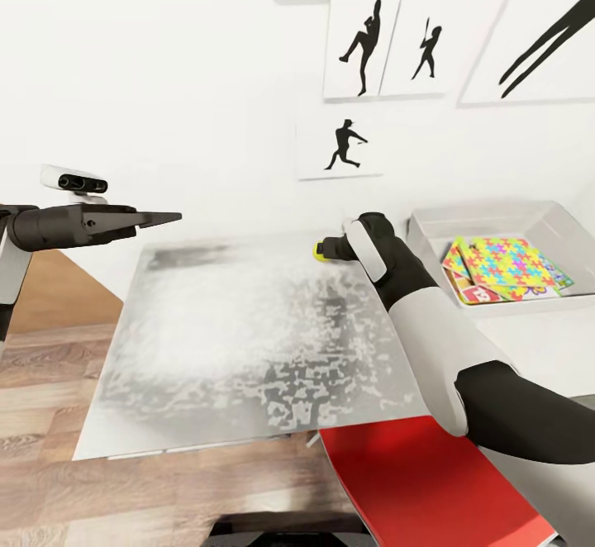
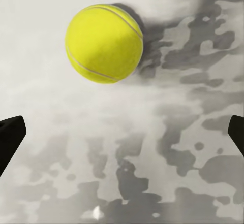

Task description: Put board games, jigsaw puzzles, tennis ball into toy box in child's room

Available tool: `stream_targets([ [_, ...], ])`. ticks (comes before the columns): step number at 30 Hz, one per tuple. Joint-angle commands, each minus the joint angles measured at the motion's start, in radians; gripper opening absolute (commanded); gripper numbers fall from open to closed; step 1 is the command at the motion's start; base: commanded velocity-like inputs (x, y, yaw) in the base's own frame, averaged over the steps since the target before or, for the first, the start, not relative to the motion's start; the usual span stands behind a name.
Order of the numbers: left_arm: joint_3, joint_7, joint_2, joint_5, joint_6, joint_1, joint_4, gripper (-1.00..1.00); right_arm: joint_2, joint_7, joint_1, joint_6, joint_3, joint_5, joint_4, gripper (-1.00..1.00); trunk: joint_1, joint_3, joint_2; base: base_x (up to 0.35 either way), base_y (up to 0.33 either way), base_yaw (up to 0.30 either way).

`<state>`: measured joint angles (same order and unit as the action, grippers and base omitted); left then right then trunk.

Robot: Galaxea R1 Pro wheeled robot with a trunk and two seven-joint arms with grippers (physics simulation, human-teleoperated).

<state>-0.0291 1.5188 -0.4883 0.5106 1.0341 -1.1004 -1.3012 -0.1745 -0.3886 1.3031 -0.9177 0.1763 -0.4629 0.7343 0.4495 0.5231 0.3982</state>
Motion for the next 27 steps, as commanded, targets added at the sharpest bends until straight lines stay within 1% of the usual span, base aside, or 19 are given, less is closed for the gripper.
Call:
stream_targets([
  [1,-0.002,0.003,-0.001,0.002,0.011,-0.001,0.000,1.00,0.000,-0.010,0.001,-0.002,0.002,-0.010,0.001,1.00,0.000,0.003,0.002,0.000,0.000,0.000],
  [18,-0.001,0.004,-0.001,0.001,0.011,-0.001,0.000,1.00,0.000,-0.010,0.006,-0.003,0.001,-0.011,0.001,1.00,0.000,0.031,0.002,0.000,0.000,0.000],
  [27,0.002,0.004,-0.001,0.001,0.012,-0.001,0.000,1.00,0.000,-0.010,0.064,-0.003,-0.002,-0.015,-0.013,1.00,0.000,0.046,0.002,0.000,0.000,0.000],
])
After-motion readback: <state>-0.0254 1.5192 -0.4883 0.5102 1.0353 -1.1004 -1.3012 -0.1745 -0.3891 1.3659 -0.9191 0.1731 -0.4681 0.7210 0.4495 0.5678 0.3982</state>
